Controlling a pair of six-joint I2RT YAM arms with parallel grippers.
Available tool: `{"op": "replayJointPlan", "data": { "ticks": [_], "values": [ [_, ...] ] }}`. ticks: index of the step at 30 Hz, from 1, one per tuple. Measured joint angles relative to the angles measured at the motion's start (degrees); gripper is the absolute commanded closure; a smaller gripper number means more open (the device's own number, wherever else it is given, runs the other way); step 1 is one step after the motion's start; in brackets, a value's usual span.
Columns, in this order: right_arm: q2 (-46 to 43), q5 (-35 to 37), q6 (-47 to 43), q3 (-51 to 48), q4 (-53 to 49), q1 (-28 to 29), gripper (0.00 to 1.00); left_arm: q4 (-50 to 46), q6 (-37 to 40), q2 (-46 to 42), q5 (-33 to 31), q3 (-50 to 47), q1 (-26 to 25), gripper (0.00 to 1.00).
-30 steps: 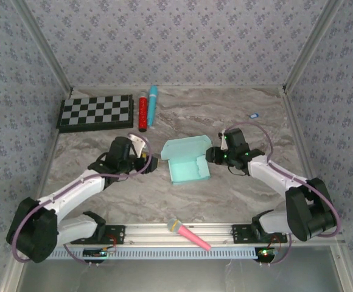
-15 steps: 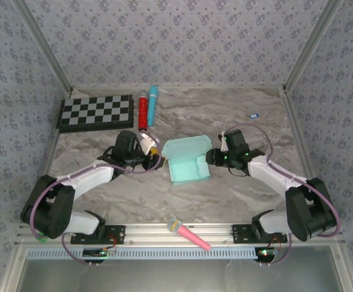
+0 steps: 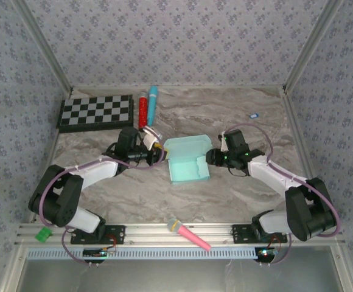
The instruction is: Fold the paper box
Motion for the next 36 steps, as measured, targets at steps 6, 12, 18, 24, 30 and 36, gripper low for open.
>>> {"op": "replayJointPlan", "data": {
  "ticks": [6, 12, 18, 24, 30, 36],
  "values": [
    [0.2, 0.0, 0.0, -0.1, 0.0, 0.0, 0.54, 0.1, 0.1, 0.1, 0.7, 0.1, 0.0, 0.97],
    [0.2, 0.0, 0.5, -2.3, 0.9, 0.2, 0.53, 0.1, 0.2, 0.1, 0.9, 0.2, 0.0, 1.0],
    [1.4, -0.1, 0.1, -2.4, 2.6, 0.3, 0.51, -0.3, 0.8, 0.1, 1.1, 0.4, 0.0, 1.0],
    [3.9, -0.8, -0.5, -2.4, 4.5, 1.0, 0.53, -0.7, 1.2, 0.1, 1.1, 0.7, 0.0, 1.0],
    [5.5, -0.5, -0.4, -2.7, 7.8, 3.0, 0.54, -0.7, 1.2, 0.1, 1.0, 0.8, 0.0, 1.0],
    [5.5, 1.4, 0.5, -5.1, 11.8, 4.4, 0.58, -0.7, 1.2, 0.1, 1.0, 0.8, 0.0, 1.0]
  ]
}}
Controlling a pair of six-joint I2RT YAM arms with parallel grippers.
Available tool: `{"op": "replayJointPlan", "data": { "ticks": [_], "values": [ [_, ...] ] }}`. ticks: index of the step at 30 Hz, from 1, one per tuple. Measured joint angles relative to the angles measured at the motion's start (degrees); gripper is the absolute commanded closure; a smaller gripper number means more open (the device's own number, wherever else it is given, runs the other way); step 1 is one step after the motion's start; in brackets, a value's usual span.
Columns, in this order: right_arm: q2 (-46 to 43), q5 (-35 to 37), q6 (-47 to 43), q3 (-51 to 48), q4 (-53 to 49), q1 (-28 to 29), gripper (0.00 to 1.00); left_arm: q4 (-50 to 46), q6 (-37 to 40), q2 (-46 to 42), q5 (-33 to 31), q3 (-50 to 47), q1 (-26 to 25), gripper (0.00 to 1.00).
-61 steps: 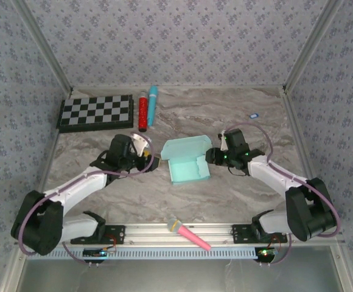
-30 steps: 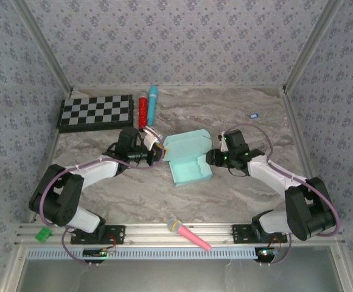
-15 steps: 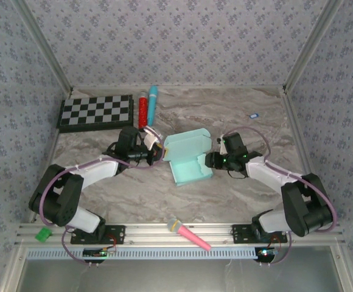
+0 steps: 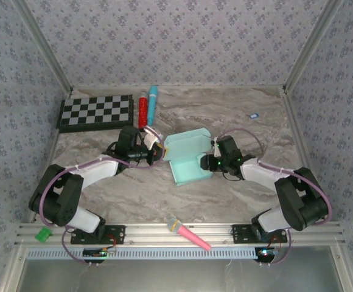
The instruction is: Fold the paper box
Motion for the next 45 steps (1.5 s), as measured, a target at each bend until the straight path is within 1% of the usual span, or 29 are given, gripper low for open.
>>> {"op": "replayJointPlan", "data": {
  "ticks": [11, 25, 38, 42, 45],
  "values": [
    [0.9, 5.3, 2.2, -1.2, 4.6, 2.3, 0.59, 0.0, 0.0, 0.0, 0.0, 0.1, 0.0, 1.0],
    [2.3, 14.7, 4.3, -1.2, 4.8, 5.2, 0.7, -0.3, 0.0, 0.4, 0.0, 1.0, 0.0, 1.0],
    [3.7, 22.1, 6.7, -0.5, 3.7, 8.2, 0.72, -0.4, 0.0, 1.5, 0.5, 1.6, 0.0, 1.0],
    [4.2, 23.6, 6.9, 0.2, 2.7, 8.9, 0.77, -0.4, 0.0, 1.5, 0.5, 1.6, 0.2, 1.0],
    [4.3, 24.7, 7.1, 0.7, 1.7, 9.7, 0.79, -0.4, 0.0, 1.6, 0.5, 1.6, 0.2, 1.0]
  ]
}}
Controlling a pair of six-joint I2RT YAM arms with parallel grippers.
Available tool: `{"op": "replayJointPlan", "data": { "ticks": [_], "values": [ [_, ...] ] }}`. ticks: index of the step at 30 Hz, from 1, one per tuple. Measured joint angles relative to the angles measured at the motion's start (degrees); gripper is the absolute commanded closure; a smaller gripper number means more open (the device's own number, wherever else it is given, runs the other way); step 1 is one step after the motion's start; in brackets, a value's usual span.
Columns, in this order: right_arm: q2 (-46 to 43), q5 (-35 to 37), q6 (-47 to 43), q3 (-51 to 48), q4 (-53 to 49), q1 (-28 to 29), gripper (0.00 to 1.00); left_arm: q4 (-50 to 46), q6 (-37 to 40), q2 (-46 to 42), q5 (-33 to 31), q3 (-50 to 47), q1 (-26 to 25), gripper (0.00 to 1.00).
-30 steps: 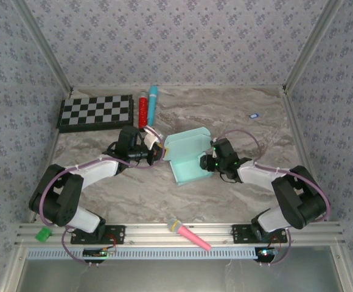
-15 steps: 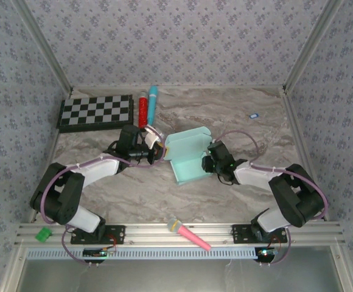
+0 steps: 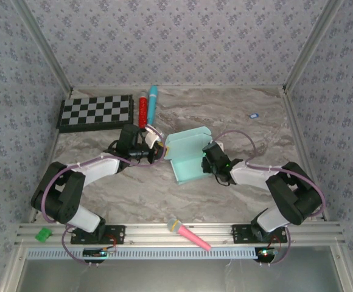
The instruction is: Fold the paper box
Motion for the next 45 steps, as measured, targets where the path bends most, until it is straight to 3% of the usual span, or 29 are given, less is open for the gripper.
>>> {"op": "replayJointPlan", "data": {
  "ticks": [7, 21, 40, 45],
  "values": [
    [0.9, 3.0, 1.5, 1.6, -2.7, 1.9, 0.84, 0.2, 0.0, 0.2, 0.0, 0.0, 0.0, 1.0],
    [3.7, 6.0, 2.9, 4.7, -5.2, 2.8, 0.79, 0.3, 0.2, 0.4, -0.2, 0.3, 0.4, 1.0],
    [9.6, 11.3, 1.7, 12.8, -13.1, 5.2, 0.84, -0.4, 1.8, 1.1, -0.4, 1.3, 1.5, 1.0],
    [9.7, 11.1, 1.2, 12.9, -13.3, 5.1, 0.78, -0.7, 1.8, 1.1, -0.4, 1.4, 1.6, 1.0]
  ]
}}
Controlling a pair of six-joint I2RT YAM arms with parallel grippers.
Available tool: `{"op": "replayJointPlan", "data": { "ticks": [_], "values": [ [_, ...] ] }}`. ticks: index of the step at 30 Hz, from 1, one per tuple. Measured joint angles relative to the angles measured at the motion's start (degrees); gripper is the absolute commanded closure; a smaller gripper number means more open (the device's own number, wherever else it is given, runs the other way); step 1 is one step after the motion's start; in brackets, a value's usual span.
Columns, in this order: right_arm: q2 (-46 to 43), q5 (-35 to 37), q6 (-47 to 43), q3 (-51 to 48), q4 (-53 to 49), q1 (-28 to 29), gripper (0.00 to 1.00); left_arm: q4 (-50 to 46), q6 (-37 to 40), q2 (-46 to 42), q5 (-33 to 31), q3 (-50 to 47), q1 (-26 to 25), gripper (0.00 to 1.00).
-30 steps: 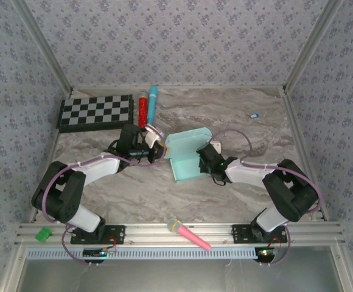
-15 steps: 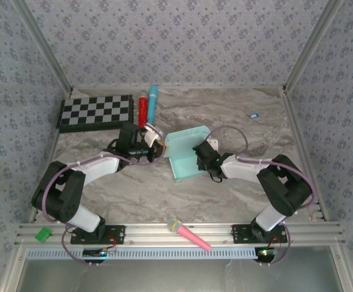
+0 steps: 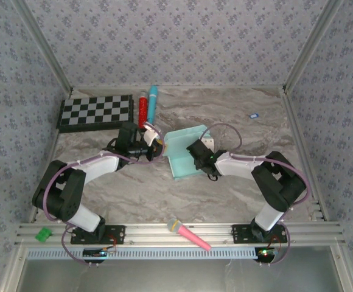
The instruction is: Fold the paper box
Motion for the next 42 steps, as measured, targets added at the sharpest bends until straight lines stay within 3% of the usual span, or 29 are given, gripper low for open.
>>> {"op": "replayJointPlan", "data": {
  "ticks": [26, 35, 42],
  "values": [
    [-2.3, -10.0, -3.7, 2.1, -8.1, -2.6, 0.53, -4.1, 3.0, 0.0, 1.9, 1.6, 0.3, 1.0],
    [-2.9, -14.5, -5.8, 2.2, -10.5, -3.7, 0.56, -5.0, 3.8, 0.0, 1.4, 2.4, 0.3, 1.0],
    [-2.9, -15.5, -7.6, 2.2, -12.3, -4.1, 0.66, -5.2, 3.8, 0.0, 1.4, 2.5, 0.3, 1.0]
  ]
}}
